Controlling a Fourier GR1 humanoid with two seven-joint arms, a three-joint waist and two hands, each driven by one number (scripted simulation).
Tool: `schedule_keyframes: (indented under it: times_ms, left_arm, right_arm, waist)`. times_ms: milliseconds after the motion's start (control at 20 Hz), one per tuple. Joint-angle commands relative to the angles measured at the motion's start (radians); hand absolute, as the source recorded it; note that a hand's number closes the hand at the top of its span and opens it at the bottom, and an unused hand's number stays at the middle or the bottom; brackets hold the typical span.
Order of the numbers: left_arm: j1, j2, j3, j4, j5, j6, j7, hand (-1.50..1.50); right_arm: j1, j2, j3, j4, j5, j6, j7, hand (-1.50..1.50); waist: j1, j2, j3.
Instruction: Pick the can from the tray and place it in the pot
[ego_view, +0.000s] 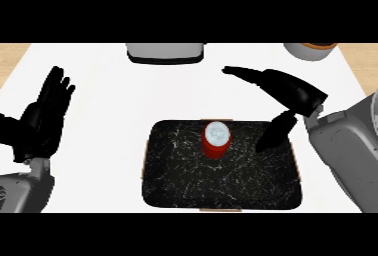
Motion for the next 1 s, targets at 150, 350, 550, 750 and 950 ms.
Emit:
schedule_keyframes:
  times_ms: [150,350,550,750,950]
  left_arm:
    - [0.018,0.0,0.038,-0.027,-0.007,-0.014,-0.003,0.0]
    - [0.02,-0.027,0.023,-0.026,-0.053,-0.025,0.002,0.0]
    - [0.025,-0.036,0.064,-0.003,-0.026,-0.08,-0.016,0.0]
    - [0.017,-0.036,0.085,0.016,-0.04,-0.088,-0.037,0.0]
    - [0.006,-0.061,0.081,-0.019,-0.067,-0.084,0.003,0.0]
  right_arm:
    - [-0.017,0.108,0.07,-0.121,-0.001,0.115,0.317,-1.5]
    - [0.039,0.143,0.052,-0.115,0.046,0.151,0.303,-1.5]
    - [0.022,0.233,0.067,-0.046,0.137,0.128,0.282,-1.5]
    - [0.076,0.254,0.122,-0.035,0.242,0.095,0.299,-1.5]
    - [0.119,0.22,0.075,-0.039,0.304,0.116,0.24,-1.5]
  waist:
    - [0.0,0.003,0.002]
    - [0.0,0.005,0.002]
    - [0.004,0.007,0.002]
    - [0.005,0.007,0.002]
    - [0.002,0.007,0.002]
